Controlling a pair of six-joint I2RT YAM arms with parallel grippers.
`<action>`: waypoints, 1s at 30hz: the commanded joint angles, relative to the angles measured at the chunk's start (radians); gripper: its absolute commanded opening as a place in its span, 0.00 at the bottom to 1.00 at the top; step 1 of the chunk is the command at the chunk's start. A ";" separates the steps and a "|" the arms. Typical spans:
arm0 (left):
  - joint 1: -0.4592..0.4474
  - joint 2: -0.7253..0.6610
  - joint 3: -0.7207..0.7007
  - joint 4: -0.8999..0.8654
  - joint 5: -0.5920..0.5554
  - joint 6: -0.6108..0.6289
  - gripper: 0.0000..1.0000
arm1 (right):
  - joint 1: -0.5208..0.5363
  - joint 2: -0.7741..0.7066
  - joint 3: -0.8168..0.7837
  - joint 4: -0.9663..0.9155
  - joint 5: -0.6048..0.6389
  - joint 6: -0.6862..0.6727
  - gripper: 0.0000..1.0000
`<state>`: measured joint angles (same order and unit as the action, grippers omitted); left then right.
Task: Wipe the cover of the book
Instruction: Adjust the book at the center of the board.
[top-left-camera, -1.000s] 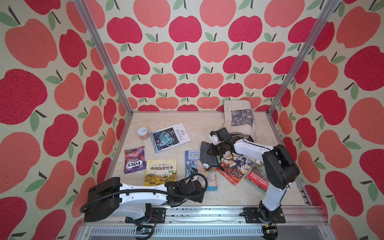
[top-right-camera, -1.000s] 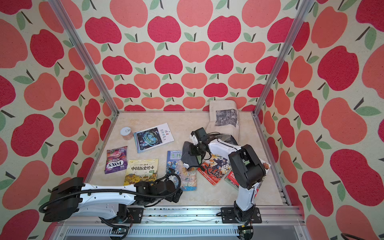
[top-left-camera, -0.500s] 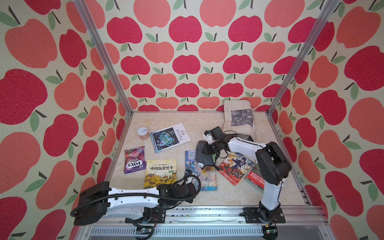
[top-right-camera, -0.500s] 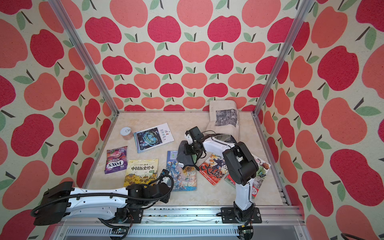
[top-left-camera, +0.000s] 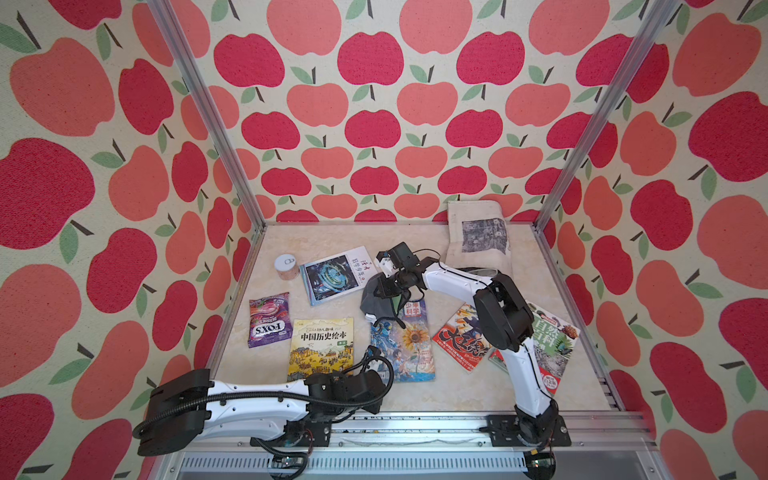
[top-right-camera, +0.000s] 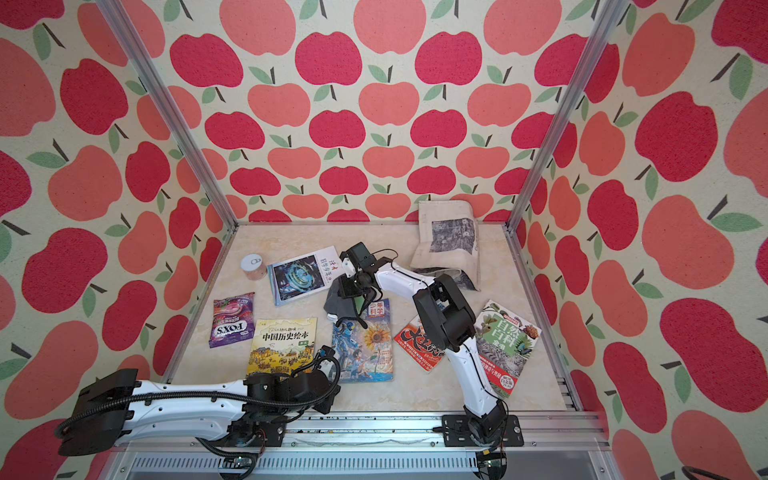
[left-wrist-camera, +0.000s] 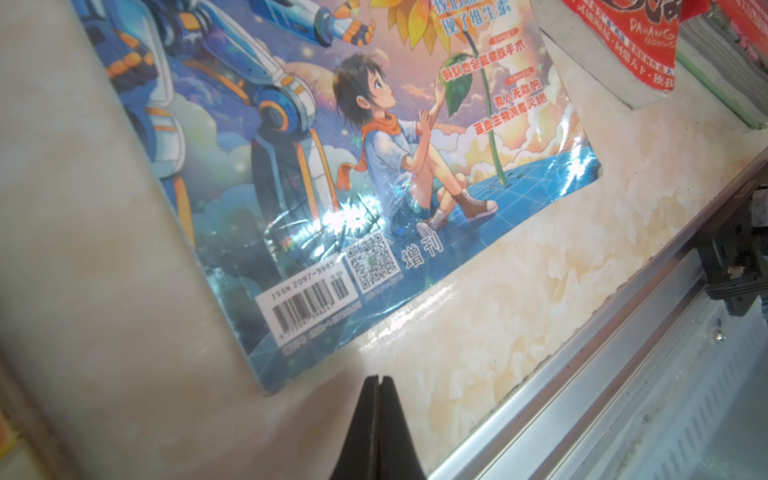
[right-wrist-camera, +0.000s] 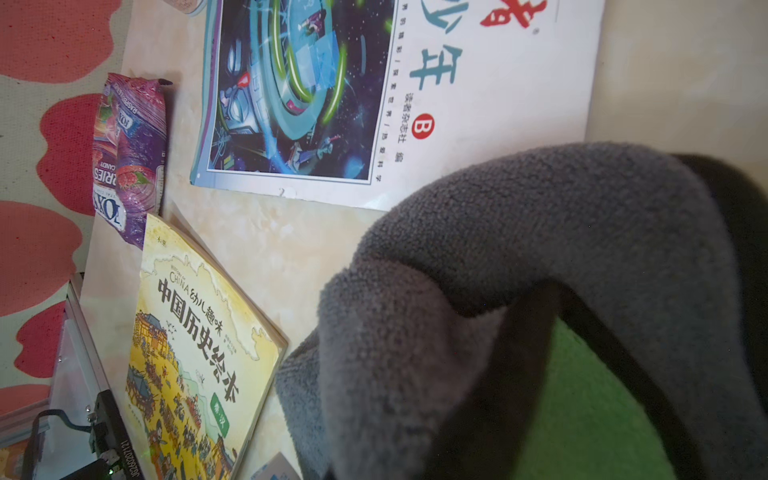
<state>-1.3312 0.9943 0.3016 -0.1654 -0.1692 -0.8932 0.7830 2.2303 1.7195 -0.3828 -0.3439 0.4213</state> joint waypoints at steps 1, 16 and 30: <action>0.005 0.007 -0.039 -0.038 -0.046 -0.037 0.00 | 0.020 0.029 0.054 -0.049 -0.041 0.018 0.00; 0.016 0.027 -0.084 0.017 -0.085 -0.099 0.00 | 0.170 -0.215 -0.408 0.087 -0.046 0.065 0.00; 0.026 -0.110 -0.112 -0.064 -0.109 -0.113 0.00 | -0.007 -0.426 -0.653 0.111 0.045 0.029 0.00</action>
<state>-1.3132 0.8783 0.1986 -0.1509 -0.2409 -0.9985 0.8314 1.8103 1.0626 -0.2543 -0.3405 0.4751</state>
